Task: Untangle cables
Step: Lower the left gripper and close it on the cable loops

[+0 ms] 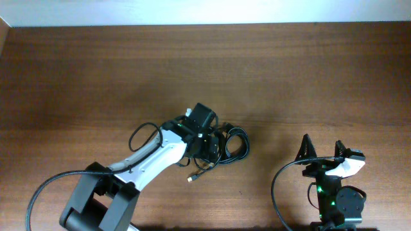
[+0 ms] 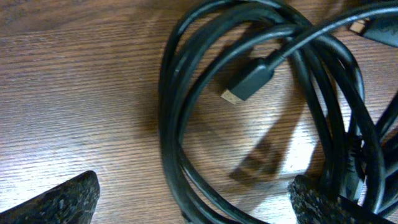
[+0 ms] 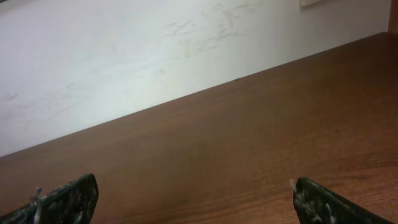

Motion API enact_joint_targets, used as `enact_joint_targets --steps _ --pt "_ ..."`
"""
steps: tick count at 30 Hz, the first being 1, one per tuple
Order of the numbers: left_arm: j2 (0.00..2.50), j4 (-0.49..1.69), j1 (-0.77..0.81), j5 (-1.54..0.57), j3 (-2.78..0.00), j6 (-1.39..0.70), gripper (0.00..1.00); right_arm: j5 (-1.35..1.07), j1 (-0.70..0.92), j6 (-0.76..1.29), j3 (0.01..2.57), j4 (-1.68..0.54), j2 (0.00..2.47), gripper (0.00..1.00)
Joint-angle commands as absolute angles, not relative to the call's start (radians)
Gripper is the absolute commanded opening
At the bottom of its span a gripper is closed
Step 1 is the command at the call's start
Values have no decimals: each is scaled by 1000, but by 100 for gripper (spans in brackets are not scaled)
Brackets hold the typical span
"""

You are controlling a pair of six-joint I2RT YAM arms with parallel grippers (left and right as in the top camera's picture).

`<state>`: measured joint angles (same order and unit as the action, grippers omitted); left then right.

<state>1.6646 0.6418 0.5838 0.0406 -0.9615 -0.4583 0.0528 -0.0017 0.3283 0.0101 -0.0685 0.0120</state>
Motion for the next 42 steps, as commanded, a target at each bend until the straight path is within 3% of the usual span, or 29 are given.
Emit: enact_joint_targets --steps 1,20,24,26,35,42 --pt "1672 640 603 102 -981 -486 99 72 7 318 6 -76 9 99" --pt "1752 632 602 121 -975 -531 99 72 7 318 6 -76 9 99" --pt "1752 632 602 121 -970 -531 84 72 7 318 6 -76 9 99" --pt "1752 632 602 121 -962 -531 72 72 7 318 6 -76 9 99" --pt "1752 627 603 120 -949 -531 63 72 7 318 6 -76 9 99" --pt "1752 621 603 121 -949 -530 32 72 7 318 6 -76 9 99"
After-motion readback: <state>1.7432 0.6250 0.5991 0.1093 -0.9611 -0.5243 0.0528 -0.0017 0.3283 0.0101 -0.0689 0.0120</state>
